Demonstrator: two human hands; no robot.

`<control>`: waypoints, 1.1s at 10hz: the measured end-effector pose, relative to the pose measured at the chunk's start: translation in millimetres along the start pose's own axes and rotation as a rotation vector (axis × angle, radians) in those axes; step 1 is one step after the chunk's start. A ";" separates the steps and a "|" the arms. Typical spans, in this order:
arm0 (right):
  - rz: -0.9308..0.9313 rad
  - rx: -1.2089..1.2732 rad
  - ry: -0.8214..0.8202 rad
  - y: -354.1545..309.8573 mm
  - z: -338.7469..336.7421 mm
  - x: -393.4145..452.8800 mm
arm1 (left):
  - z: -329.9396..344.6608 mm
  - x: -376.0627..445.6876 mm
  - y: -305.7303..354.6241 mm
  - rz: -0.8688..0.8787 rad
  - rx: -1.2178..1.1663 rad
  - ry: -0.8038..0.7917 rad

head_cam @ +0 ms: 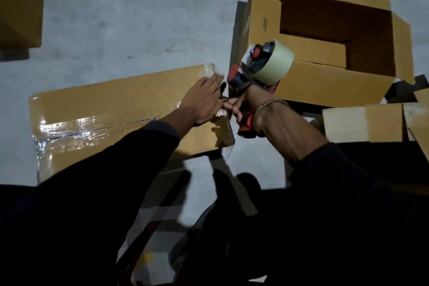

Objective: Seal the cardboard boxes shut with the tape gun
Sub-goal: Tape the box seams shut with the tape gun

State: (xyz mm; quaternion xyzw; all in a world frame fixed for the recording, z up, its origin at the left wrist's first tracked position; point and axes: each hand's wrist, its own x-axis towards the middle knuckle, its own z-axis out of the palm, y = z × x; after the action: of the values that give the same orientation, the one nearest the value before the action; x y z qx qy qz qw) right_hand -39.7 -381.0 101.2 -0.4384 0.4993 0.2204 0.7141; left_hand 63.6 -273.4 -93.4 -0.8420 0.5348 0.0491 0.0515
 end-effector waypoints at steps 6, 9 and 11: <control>-0.110 0.259 -0.099 -50.3 -0.1 33.6 | 14.7 -6.4 30.0 -0.104 -0.503 -0.130; -0.173 0.367 -0.161 -38.0 -19.6 4.6 | 29.7 -62.8 102.5 -0.002 -0.110 -0.085; -0.109 0.446 -0.103 -31.2 -38.8 24.1 | 37.5 -60.0 115.3 -0.029 -0.026 -0.176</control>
State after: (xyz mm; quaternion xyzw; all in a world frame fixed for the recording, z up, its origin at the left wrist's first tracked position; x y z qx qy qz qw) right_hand -26.6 -433.0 87.5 -0.2845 0.4739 0.0878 0.8287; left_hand -67.3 -263.2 -126.2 -0.8426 0.5155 0.1288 0.0881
